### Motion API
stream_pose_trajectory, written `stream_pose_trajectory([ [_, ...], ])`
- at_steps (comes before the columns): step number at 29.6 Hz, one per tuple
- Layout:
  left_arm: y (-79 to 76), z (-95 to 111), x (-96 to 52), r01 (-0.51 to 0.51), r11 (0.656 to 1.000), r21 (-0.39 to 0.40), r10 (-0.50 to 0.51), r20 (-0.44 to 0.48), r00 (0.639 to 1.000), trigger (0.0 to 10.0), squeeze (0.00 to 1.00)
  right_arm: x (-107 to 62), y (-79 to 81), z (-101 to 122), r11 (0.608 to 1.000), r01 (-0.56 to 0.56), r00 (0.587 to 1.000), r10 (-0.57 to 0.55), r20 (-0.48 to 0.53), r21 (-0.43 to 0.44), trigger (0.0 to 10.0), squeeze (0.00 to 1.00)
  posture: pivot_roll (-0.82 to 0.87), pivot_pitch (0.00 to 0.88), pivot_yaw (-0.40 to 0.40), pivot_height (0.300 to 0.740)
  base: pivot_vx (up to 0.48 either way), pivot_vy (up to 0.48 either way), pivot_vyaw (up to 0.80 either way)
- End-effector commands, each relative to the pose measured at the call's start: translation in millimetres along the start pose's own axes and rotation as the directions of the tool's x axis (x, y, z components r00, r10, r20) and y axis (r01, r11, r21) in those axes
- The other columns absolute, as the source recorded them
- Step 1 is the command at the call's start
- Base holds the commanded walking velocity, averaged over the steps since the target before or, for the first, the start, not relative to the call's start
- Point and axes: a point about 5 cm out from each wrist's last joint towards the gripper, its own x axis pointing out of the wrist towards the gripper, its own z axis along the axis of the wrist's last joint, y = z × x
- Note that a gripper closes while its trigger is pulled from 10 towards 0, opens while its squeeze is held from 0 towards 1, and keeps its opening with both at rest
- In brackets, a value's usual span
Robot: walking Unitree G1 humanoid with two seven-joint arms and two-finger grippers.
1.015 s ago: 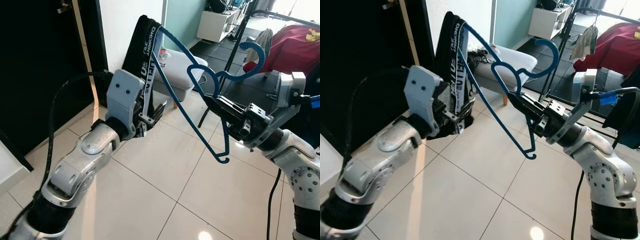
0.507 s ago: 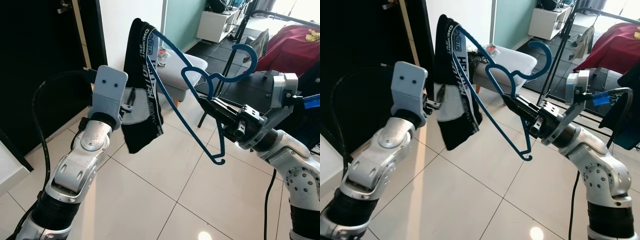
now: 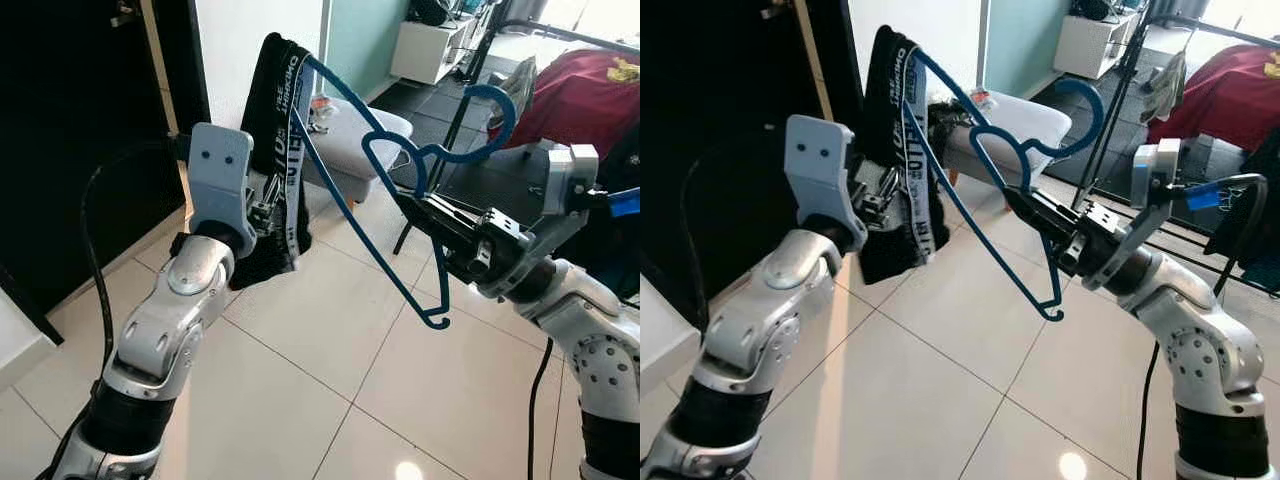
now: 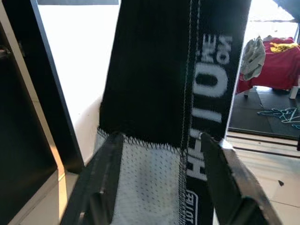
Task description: Hang hanger
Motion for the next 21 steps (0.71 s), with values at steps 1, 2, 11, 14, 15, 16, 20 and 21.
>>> stream_pose_trajectory([
  [1, -4.3, -2.2, -5.4, 0.022, 0.999, -0.031, -0.023, -0.017, 1.0, 10.0, 1.0, 0.7, 2.4, 4.3, 1.0, -0.01, 1.0, 0.01, 0.013, -0.016, 10.0, 0.0, 0.01, 0.091, -0.058, 0.74, 0.0, 0.0, 0.0],
  [2, -4.3, -2.2, -5.4, 0.022, 0.999, -0.031, -0.023, -0.017, 1.0, 10.0, 1.0, 0.7, 2.4, 4.3, 1.0, -0.01, 1.0, 0.01, 0.013, -0.016, 10.0, 0.0, 0.01, 0.091, -0.058, 0.74, 0.0, 0.0, 0.0],
  [11, -3.9, -15.8, -15.1, 0.052, 0.998, 0.026, -0.05, -0.099, 0.994, 10.0, 1.0, 3.6, 2.0, 4.0, 1.0, -0.015, 1.0, 0.015, 0.017, -0.009, 10.0, 0.0, 0.02, 0.09, -0.059, 0.74, 0.0, 0.0, 0.0],
  [14, -11.8, -15.1, -11.8, 0.06, 0.997, -0.054, -0.065, -0.1, 0.993, 10.0, 1.0, 5.5, 4.7, 2.4, 1.0, -0.03, 0.999, 0.03, 0.015, -0.002, 10.0, 0.0, 0.02, 0.083, -0.06, 0.74, 0.0, 0.0, 0.0],
  [15, -11.8, -15.1, -11.8, 0.06, 0.997, -0.054, -0.065, -0.1, 0.993, 10.0, 1.0, 5.5, 4.7, 2.4, 1.0, -0.03, 0.999, 0.03, 0.015, -0.002, 10.0, 0.0, 0.02, 0.083, -0.06, 0.74, 0.0, 0.0, 0.0],
  [16, -11.8, -15.1, -11.8, 0.06, 0.997, -0.054, -0.065, -0.1, 0.993, 10.0, 1.0, 5.5, 4.7, 2.4, 1.0, -0.03, 0.999, 0.03, 0.015, -0.002, 10.0, 0.0, 0.02, 0.083, -0.06, 0.74, 0.0, 0.0, 0.0],
  [20, -26.1, -18.3, -4.2, 0.064, 0.988, -0.138, -0.079, -0.112, 0.991, 10.0, 1.0, 7.4, 6.8, 1.0, 0.999, -0.044, 0.999, 0.044, 0.013, 0.006, 10.0, 0.0, 0.01, 0.078, -0.062, 0.74, 0.0, 0.0, 0.0],
  [21, -29.9, -20.0, -2.2, 0.064, 0.986, -0.155, -0.083, -0.119, 0.989, 10.0, 0.8, 8.0, 7.2, 0.6, 0.999, -0.047, 0.999, 0.047, 0.012, 0.007, 10.0, 0.0, 0.01, 0.078, -0.062, 0.74, 0.0, 0.0, 0.0],
])
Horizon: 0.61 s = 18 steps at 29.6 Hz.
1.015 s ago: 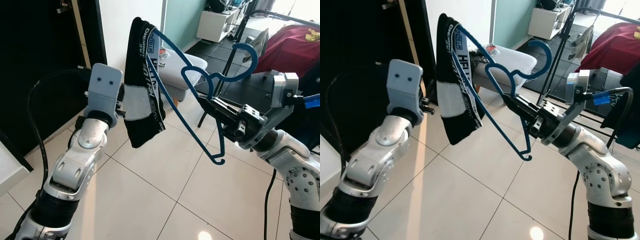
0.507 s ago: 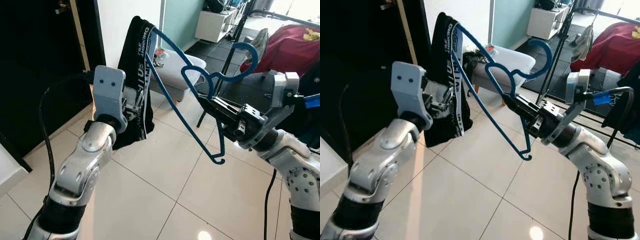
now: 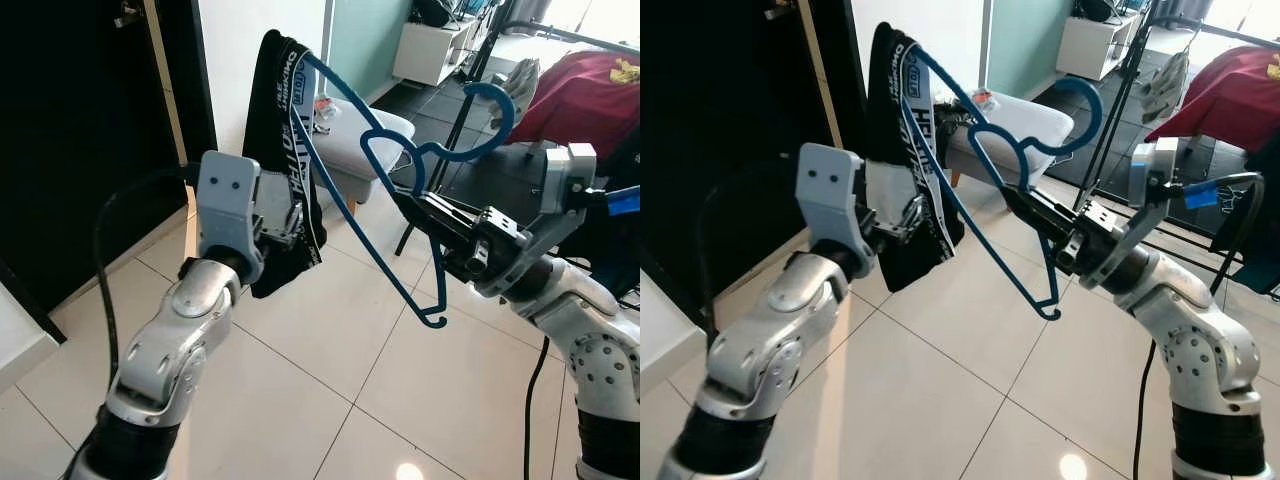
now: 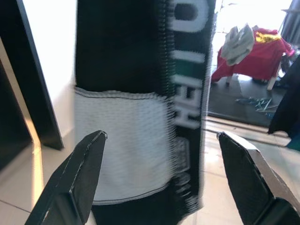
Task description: Hang hanger
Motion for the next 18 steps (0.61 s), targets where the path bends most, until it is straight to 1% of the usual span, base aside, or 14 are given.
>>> stream_pose_trajectory([
  [1, -8.7, -5.6, 3.6, 0.022, 0.999, -0.043, -0.023, -0.024, 0.999, 10.0, 0.8, 4.1, 5.8, 2.5, 0.999, -0.036, 0.999, 0.036, 0.004, -0.006, 10.0, 0.0, 0.0, 0.075, -0.06, 0.74, 0.0, 0.0, 0.0],
  [2, -8.7, -5.6, 3.6, 0.022, 0.999, -0.043, -0.023, -0.024, 0.999, 10.0, 0.8, 4.1, 5.8, 2.5, 0.999, -0.036, 0.999, 0.036, 0.004, -0.006, 10.0, 0.0, 0.0, 0.075, -0.06, 0.74, 0.0, 0.0, 0.0],
  [3, -14.3, -5.5, 3.6, 0.05, 0.996, -0.073, -0.052, -0.027, 0.998, 10.0, 0.8, 4.2, 6.2, 2.7, 0.999, -0.036, 0.999, 0.036, 0.005, -0.006, 10.0, 0.0, 0.0, 0.075, -0.059, 0.74, 0.0, 0.0, 0.0],
  [5, -18.7, -4.8, 2.6, 0.079, 0.993, -0.09, -0.082, -0.026, 0.996, 10.0, 0.78, 4.1, 6.2, 2.9, 0.999, -0.035, 0.999, 0.035, 0.005, -0.007, 10.0, 0.0, 0.0, 0.075, -0.059, 0.74, 0.0, 0.0, 0.0],
  [7, -18.7, -4.8, 2.6, 0.079, 0.993, -0.09, -0.082, -0.026, 0.996, 10.0, 0.78, 4.1, 6.2, 2.9, 0.999, -0.035, 0.999, 0.035, 0.005, -0.007, 10.0, 0.0, 0.0, 0.075, -0.059, 0.74, 0.0, 0.0, 0.0],
  [8, -21.0, -3.8, 1.2, 0.095, 0.99, -0.1, -0.098, -0.024, 0.995, 10.0, 0.36, 3.8, 6.4, 3.0, 0.999, -0.033, 0.999, 0.033, 0.006, -0.006, 10.0, 0.0, 0.01, 0.076, -0.056, 0.74, 0.0, 0.0, 0.0],
  [9, -21.0, -3.8, 1.2, 0.095, 0.99, -0.1, -0.098, -0.024, 0.995, 10.0, 0.36, 3.8, 6.4, 3.0, 0.999, -0.033, 0.999, 0.033, 0.006, -0.006, 10.0, 0.0, 0.01, 0.076, -0.056, 0.74, 0.0, 0.0, 0.0],
  [10, -19.7, -2.2, 0.3, 0.09, 0.993, -0.074, -0.092, -0.017, 0.996, 10.0, 0.07, 3.6, 6.7, 2.7, 0.999, -0.032, 0.999, 0.032, 0.008, -0.004, 10.0, 0.0, 0.01, 0.079, -0.056, 0.74, 0.0, 0.0, 0.0],
  [12, -19.7, -2.2, 0.3, 0.09, 0.993, -0.074, -0.092, -0.017, 0.996, 10.0, 0.07, 3.6, 6.7, 2.7, 0.999, -0.032, 0.999, 0.032, 0.008, -0.004, 10.0, 0.0, 0.01, 0.079, -0.056, 0.74, 0.0, 0.0, 0.0],
  [13, -13.4, -2.3, 1.0, 0.045, 0.999, -0.007, -0.045, -0.016, 0.999, 10.0, 0.0, 4.0, 7.6, 2.2, 0.999, -0.035, 0.999, 0.035, 0.011, 0.0, 10.0, 0.0, 0.01, 0.08, -0.056, 0.74, 0.0, 0.0, 0.0],
  [14, -13.4, -2.3, 1.0, 0.045, 0.999, -0.007, -0.045, -0.016, 0.999, 10.0, 0.0, 4.0, 7.6, 2.2, 0.999, -0.035, 0.999, 0.035, 0.011, 0.0, 10.0, 0.0, 0.01, 0.08, -0.056, 0.74, 0.0, 0.0, 0.0],
  [15, -3.3, -2.7, 2.4, -0.033, 0.996, 0.079, 0.034, -0.009, 0.999, 10.0, 0.0, 4.5, 9.0, 1.9, 0.999, -0.04, 0.999, 0.04, 0.014, 0.005, 10.0, 0.0, 0.01, 0.08, -0.056, 0.74, 0.0, 0.0, 0.0],
  [17, -3.3, -2.7, 2.4, -0.033, 0.996, 0.079, 0.034, -0.009, 0.999, 10.0, 0.0, 4.5, 9.0, 1.9, 0.999, -0.04, 0.999, 0.04, 0.014, 0.005, 10.0, 0.0, 0.01, 0.08, -0.056, 0.74, 0.0, 0.0, 0.0],
  [18, 6.7, -3.5, 4.6, -0.106, 0.982, 0.154, 0.108, -0.001, 0.994, 10.0, 0.0, 5.1, 10.7, 2.5, 0.999, -0.048, 0.999, 0.048, 0.021, 0.01, 10.0, 0.0, 0.0, 0.08, -0.056, 0.74, 0.0, 0.0, 0.0],
])
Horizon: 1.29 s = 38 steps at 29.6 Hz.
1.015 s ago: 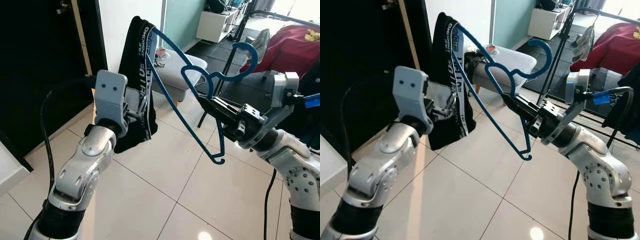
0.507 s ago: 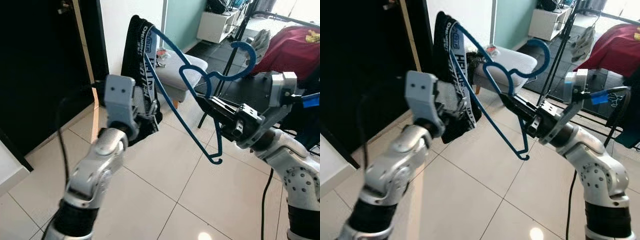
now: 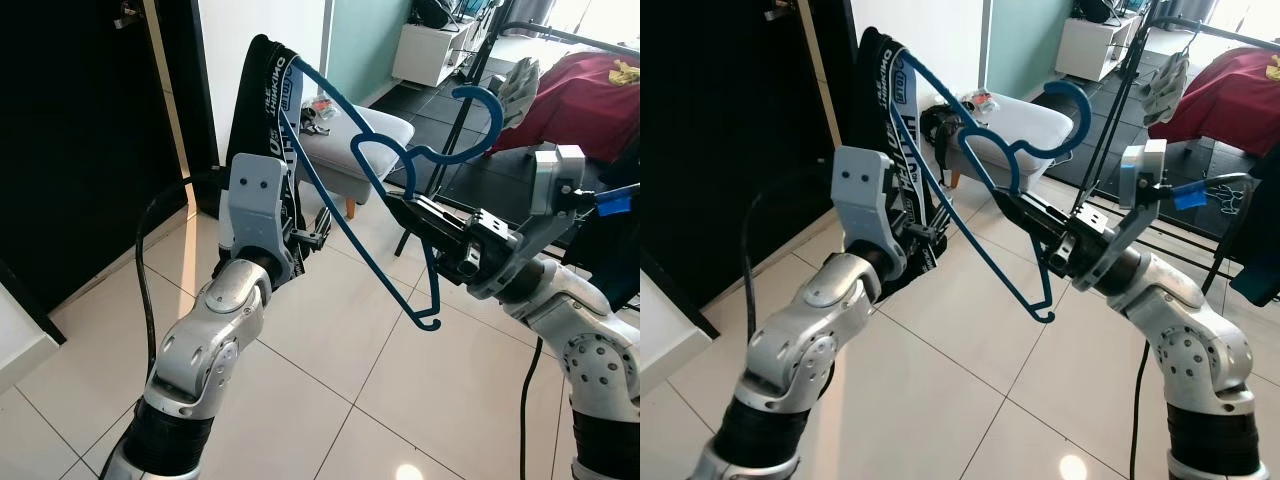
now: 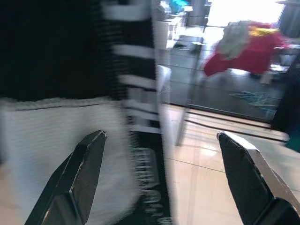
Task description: Hang hanger
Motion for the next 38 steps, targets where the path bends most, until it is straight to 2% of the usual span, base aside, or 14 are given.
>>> stream_pose_trajectory([
  [1, 8.0, -0.4, 2.9, -0.057, 0.996, 0.067, 0.057, 0.002, 0.998, 10.0, 0.0, 1.1, 5.5, 4.5, 1.0, -0.027, 0.999, 0.027, 0.021, -0.004, 10.0, 0.0, 0.0, 0.08, -0.056, 0.74, 0.0, 0.0, 0.0],
  [6, 24.7, -3.7, 16.6, -0.174, 0.977, 0.126, 0.174, 0.011, 0.985, 10.0, 0.0, 2.6, 10.8, 5.7, 0.999, -0.049, 0.998, 0.048, 0.035, 0.007, 10.0, 0.0, -0.01, 0.079, -0.054, 0.74, 0.0, 0.0, 0.0],
  [14, 31.8, 4.7, 28.7, -0.217, 0.969, 0.117, 0.214, 0.034, 0.976, 10.0, 0.0, 3.4, 15.3, 4.3, 0.998, -0.062, 0.997, 0.061, 0.037, 0.016, 10.0, 0.0, -0.01, 0.077, -0.052, 0.74, 0.0, 0.0, 0.0],
  [15, 33.1, 6.4, 28.9, -0.219, 0.969, 0.11, 0.216, 0.038, 0.976, 6.6, 0.0, 3.4, 15.6, 4.0, 0.998, -0.062, 0.997, 0.062, 0.037, 0.017, 10.0, 0.0, -0.01, 0.077, -0.052, 0.74, 0.0, 0.0, 0.0],
  [17, 33.1, 6.4, 28.9, -0.219, 0.969, 0.11, 0.216, 0.038, 0.976, 6.6, 0.0, 3.4, 15.6, 4.0, 0.998, -0.062, 0.997, 0.062, 0.037, 0.017, 10.0, 0.0, -0.01, 0.077, -0.052, 0.74, 0.0, 0.0, 0.0],
  [18, 35.1, 8.9, 27.9, -0.225, 0.969, 0.106, 0.221, 0.047, 0.974, 0.0, 0.0, 3.4, 15.5, 3.8, 0.998, -0.061, 0.998, 0.06, 0.036, 0.018, 10.0, 0.0, -0.01, 0.077, -0.052, 0.74, 0.0, 0.0, 0.0],
  [25, 40.7, 15.9, 25.6, -0.243, 0.964, 0.106, 0.236, 0.07, 0.969, 0.0, 0.0, 2.7, 14.3, 3.7, 0.999, -0.051, 0.998, 0.05, 0.035, 0.017, 10.0, 0.0, -0.01, 0.082, -0.051, 0.74, 0.0, 0.0, 0.0],
  [26, 45.2, 19.6, 24.5, -0.255, 0.96, 0.114, 0.247, 0.082, 0.966, 0.3, 0.0, 1.4, 12.0, 3.6, 0.999, -0.035, 0.999, 0.035, 0.033, 0.012, 10.0, 0.0, -0.01, 0.083, -0.052, 0.74, 0.0, 0.0, 0.0],
  [27, 50.2, 22.7, 23.9, -0.267, 0.956, 0.126, 0.256, 0.094, 0.962, 1.7, 0.0, -0.2, 9.7, 3.6, 1.0, -0.017, 0.999, 0.017, 0.029, 0.008, 10.0, 0.0, 0.0, 0.083, -0.053, 0.74, 0.0, 0.0, 0.0],
  [30, 55.1, 25.2, 23.8, -0.277, 0.951, 0.139, 0.264, 0.105, 0.959, 1.7, 0.0, -1.9, 7.5, 3.5, 1.0, 0.0, 1.0, 0.0, 0.026, 0.003, 10.0, 0.0, 0.0, 0.083, -0.053, 0.74, 0.0, 0.0, 0.0],
  [31, 55.2, 26.5, 23.8, -0.263, 0.953, 0.151, 0.248, 0.108, 0.963, 3.5, 0.0, -3.3, 5.9, 3.6, 1.0, 0.013, 1.0, -0.013, 0.022, -0.001, 10.0, 0.0, 0.0, 0.084, -0.055, 0.74, 0.0, 0.0, 0.0],
  [32, 54.8, 27.4, 23.7, -0.251, 0.955, 0.159, 0.236, 0.11, 0.965, 3.5, 0.0, -4.1, 4.8, 3.7, 1.0, 0.021, 1.0, -0.021, 0.019, -0.004, 10.0, 0.0, 0.0, 0.084, -0.055, 0.74, 0.0, 0.0, 0.0],
  [33, 51.9, 27.6, 23.3, -0.225, 0.961, 0.16, 0.21, 0.108, 0.972, 10.0, 0.0, -5.1, 3.8, 3.7, 1.0, 0.029, 0.999, -0.029, 0.017, -0.007, 10.0, 0.0, 0.0, 0.085, -0.056, 0.74, 0.0, 0.0, 0.0],
  [38, 44.9, 27.4, 22.5, -0.173, 0.974, 0.149, 0.158, 0.106, 0.982, 10.0, 0.0, -5.8, 2.2, 3.5, 0.999, 0.039, 0.999, -0.039, 0.013, -0.011, 10.0, 0.0, 0.0, 0.086, -0.057, 0.74, 0.0, 0.0, 0.0],
])
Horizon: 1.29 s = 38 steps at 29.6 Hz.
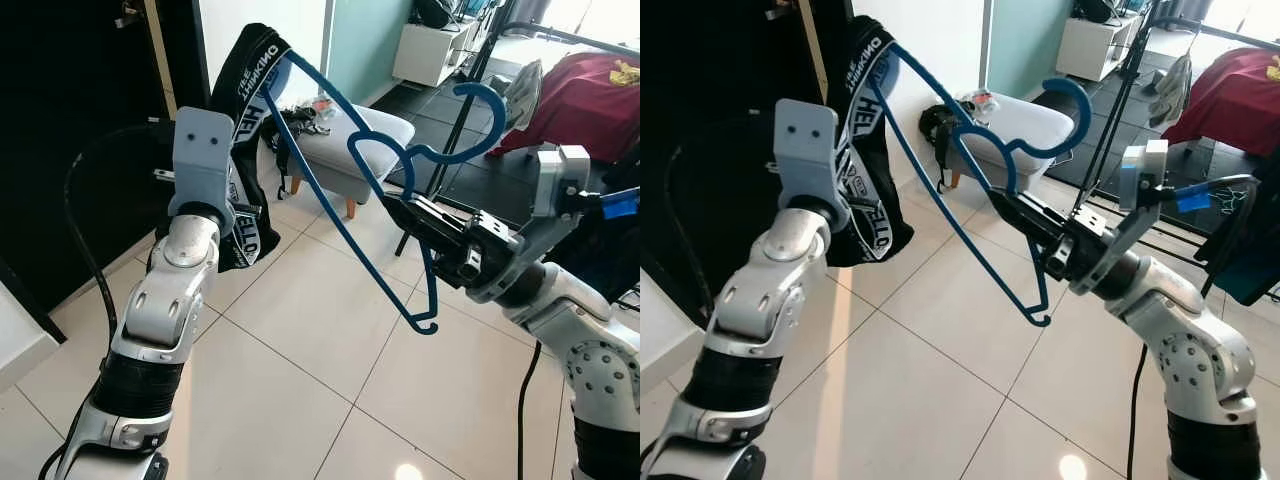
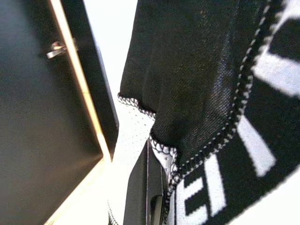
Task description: Hang hanger
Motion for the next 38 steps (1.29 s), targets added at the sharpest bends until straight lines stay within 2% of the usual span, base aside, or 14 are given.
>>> stream_pose_trajectory([
  [1, -4.3, 2.8, -1.8, 0.028, 1.0, -0.003, -0.028, 0.01, 1.0, 10.0, 0.0, -4.9, -3.6, 1.6, 0.999, 0.032, 0.999, -0.031, 0.005, -0.016, 10.0, 0.0, 0.0, 0.086, -0.057, 0.74, 0.0, 0.0, 0.0],
  [5, -5.7, 7.3, -1.6, 0.047, 0.999, -0.006, -0.047, 0.034, 0.998, 10.0, 0.0, -3.5, -6.0, -6.8, 0.997, 0.061, 0.997, -0.063, -0.051, -0.04, 10.0, 0.0, 0.0, 0.086, -0.057, 0.74, 0.0, 0.0, 0.0],
  [11, -12.0, 15.4, -2.2, 0.086, 0.995, 0.043, -0.09, 0.087, 0.992, 10.0, 0.0, -2.0, -5.3, -19.6, 0.996, 0.074, 0.988, -0.08, -0.128, -0.052, 10.0, 0.0, 0.0, 0.085, -0.059, 0.74, 0.0, 0.0, 0.0],
  [14, -16.5, 17.8, -4.4, 0.105, 0.989, 0.102, -0.116, 0.113, 0.987, 10.0, 0.0, -1.3, -5.9, -24.3, 0.994, 0.092, 0.983, -0.1, -0.157, -0.056, 10.0, 0.0, 0.0, 0.084, -0.058, 0.74, 0.0, 0.0, 0.0],
  [15, -19.1, 19.0, -6.6, 0.113, 0.982, 0.149, -0.134, 0.134, 0.982, 10.0, 0.0, -1.1, -7.6, -26.3, 0.992, 0.113, 0.978, -0.122, -0.167, -0.058, 10.0, 0.0, 0.0, 0.085, -0.057, 0.74, 0.0, 0.0, 0.0],
  [17, -19.4, 19.2, -7.1, 0.115, 0.981, 0.157, -0.137, 0.137, 0.981, 10.0, 0.0, -1.1, -8.0, -26.5, 0.991, 0.118, 0.978, -0.126, -0.169, -0.058, 10.0, 0.0, 0.0, 0.085, -0.057, 0.74, 0.0, 0.0, 0.0],
  [19, -24.5, 22.9, -11.9, 0.12, 0.966, 0.228, -0.165, 0.187, 0.969, 10.0, 0.0, -0.6, -16.0, -28.0, 0.981, 0.184, 0.966, -0.193, -0.171, -0.062, 10.0, 0.0, 0.0, 0.083, -0.061, 0.74, 0.0, 0.0, 0.0],
  [22, -26.2, 23.3, -13.5, 0.121, 0.961, 0.247, -0.172, 0.197, 0.965, 10.0, 0.0, -0.6, -18.4, -28.7, 0.977, 0.205, 0.962, -0.214, -0.171, -0.065, 10.0, 0.0, 0.0, 0.083, -0.061, 0.74, 0.0, 0.0, 0.0],
  [25, -31.7, 28.5, -23.6, 0.075, 0.926, 0.371, -0.196, 0.3, 0.934, 10.0, 0.0, -0.9, -28.8, -30.4, 0.954, 0.29, 0.941, -0.298, -0.162, -0.068, 10.0, 0.0, 0.01, 0.08, -0.062, 0.74, 0.0, 0.0, 0.0],
  [27, -33.1, 28.2, -31.2, 0.055, 0.917, 0.395, -0.202, 0.34, 0.918, 10.0, 0.0, -1.0, -33.5, -29.6, 0.941, 0.33, 0.93, -0.337, -0.143, -0.073, 10.0, 0.0, 0.0, 0.08, -0.062, 0.74, 0.0, 0.0, 0.0],
  [30, -35.8, 23.2, -36.8, 0.067, 0.906, 0.418, -0.227, 0.345, 0.911, 10.0, 0.0, -0.7, -36.7, -27.7, 0.933, 0.355, 0.925, -0.361, -0.119, -0.064, 10.0, 0.0, 0.01, 0.079, -0.063, 0.74, 0.0, 0.0, 0.0],
  [33, -46.8, 2.9, -51.5, 0.137, 0.865, 0.483, -0.319, 0.318, 0.893, 10.0, 0.0, 0.9, -43.2, -22.6, 0.913, 0.407, 0.912, -0.408, -0.05, -0.019, 10.0, 0.0, 0.01, 0.077, -0.065, 0.74, 0.0, 0.0, 0.0],
  [35, -48.8, -0.4, -53.6, 0.15, 0.857, 0.493, -0.335, 0.311, 0.89, 10.0, 0.0, 1.4, -43.7, -22.0, 0.911, 0.412, 0.91, -0.412, -0.04, -0.011, 10.0, 0.0, 0.01, 0.077, -0.065, 0.74, 0.0, 0.0, 0.0],
  [38, -61.8, -12.3, -58.1, 0.242, 0.826, 0.508, -0.416, 0.262, 0.871, 10.0, 0.0, 5.1, -44.3, -18.2, 0.911, 0.412, 0.911, -0.412, 0.014, 0.028, 10.0, 0.0, 0.02, 0.079, -0.069, 0.74, 0.0, 0.0, 0.0],
])
